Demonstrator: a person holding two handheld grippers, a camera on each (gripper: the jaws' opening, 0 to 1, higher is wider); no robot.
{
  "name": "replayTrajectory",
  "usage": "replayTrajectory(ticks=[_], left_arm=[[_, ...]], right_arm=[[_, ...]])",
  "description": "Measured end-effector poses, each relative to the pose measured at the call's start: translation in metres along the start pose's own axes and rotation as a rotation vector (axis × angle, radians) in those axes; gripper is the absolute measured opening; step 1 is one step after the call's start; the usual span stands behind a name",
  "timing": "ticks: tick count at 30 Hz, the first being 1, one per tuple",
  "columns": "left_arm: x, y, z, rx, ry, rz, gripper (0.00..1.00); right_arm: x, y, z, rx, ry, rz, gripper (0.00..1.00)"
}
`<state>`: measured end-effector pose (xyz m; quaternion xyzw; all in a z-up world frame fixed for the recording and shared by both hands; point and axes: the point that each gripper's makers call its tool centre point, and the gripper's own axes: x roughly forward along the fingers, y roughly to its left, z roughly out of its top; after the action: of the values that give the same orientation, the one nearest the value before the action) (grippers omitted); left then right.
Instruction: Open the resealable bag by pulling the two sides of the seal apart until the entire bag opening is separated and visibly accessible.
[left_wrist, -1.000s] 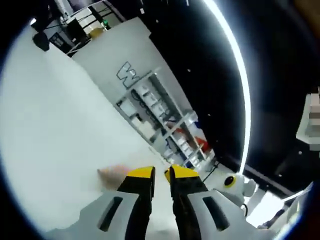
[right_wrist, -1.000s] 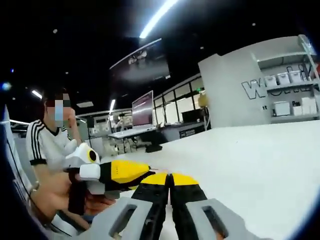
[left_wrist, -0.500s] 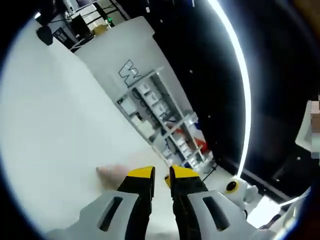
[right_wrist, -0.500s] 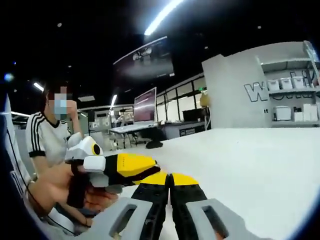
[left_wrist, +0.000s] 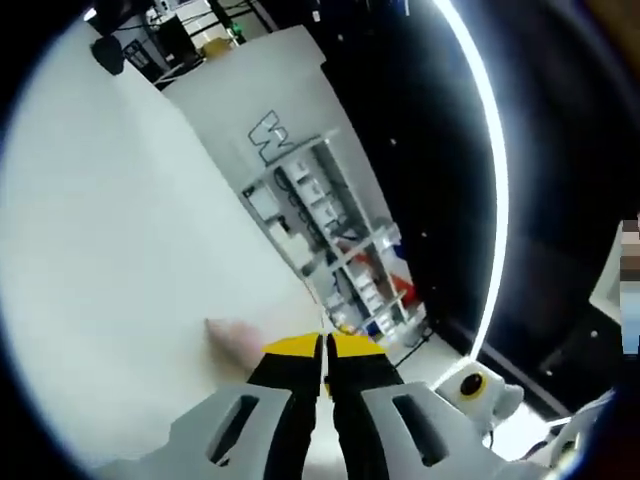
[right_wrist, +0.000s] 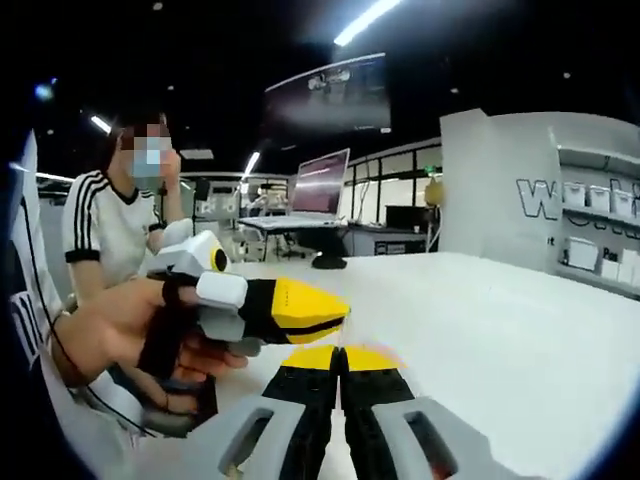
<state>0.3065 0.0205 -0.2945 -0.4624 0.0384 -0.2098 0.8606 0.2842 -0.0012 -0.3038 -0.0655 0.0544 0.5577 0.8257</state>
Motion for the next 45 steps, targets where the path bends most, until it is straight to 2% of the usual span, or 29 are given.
replayTrajectory(ticks=[13,17,19,23,26,34,45], left_arm=[[-0.007,-0.002,-0.01,0.003,0.046,0.022,0.01],[-0.009,-0.002,-0.012,0.017,0.055,0.032,0.01],[-0.009,0.0,-0.013,0.04,0.061,0.043,0.01],[-0.011,0.005,-0.013,0.078,0.072,0.061,0.01],[-0.012,0.007,-0.014,0.101,0.081,0.062,0.01],[-0.014,0.01,-0.013,0.138,0.088,0.071,0.01],[-0.018,0.012,-0.014,0.168,0.093,0.081,0.01]], right_arm=[[-0.004,0.006,-0.003,0.008,0.027,0.032,0.0],[-0.007,0.008,-0.003,-0.019,0.038,0.043,0.0],[-0.012,0.009,0.0,-0.039,0.038,0.048,0.0],[-0.02,0.01,0.017,-0.064,0.005,0.05,0.02],[-0.016,0.008,0.023,-0.098,0.01,0.051,0.01],[-0.003,0.006,0.012,-0.107,0.068,0.091,0.01],[0.005,0.009,0.001,-0.109,0.106,0.13,0.01]])
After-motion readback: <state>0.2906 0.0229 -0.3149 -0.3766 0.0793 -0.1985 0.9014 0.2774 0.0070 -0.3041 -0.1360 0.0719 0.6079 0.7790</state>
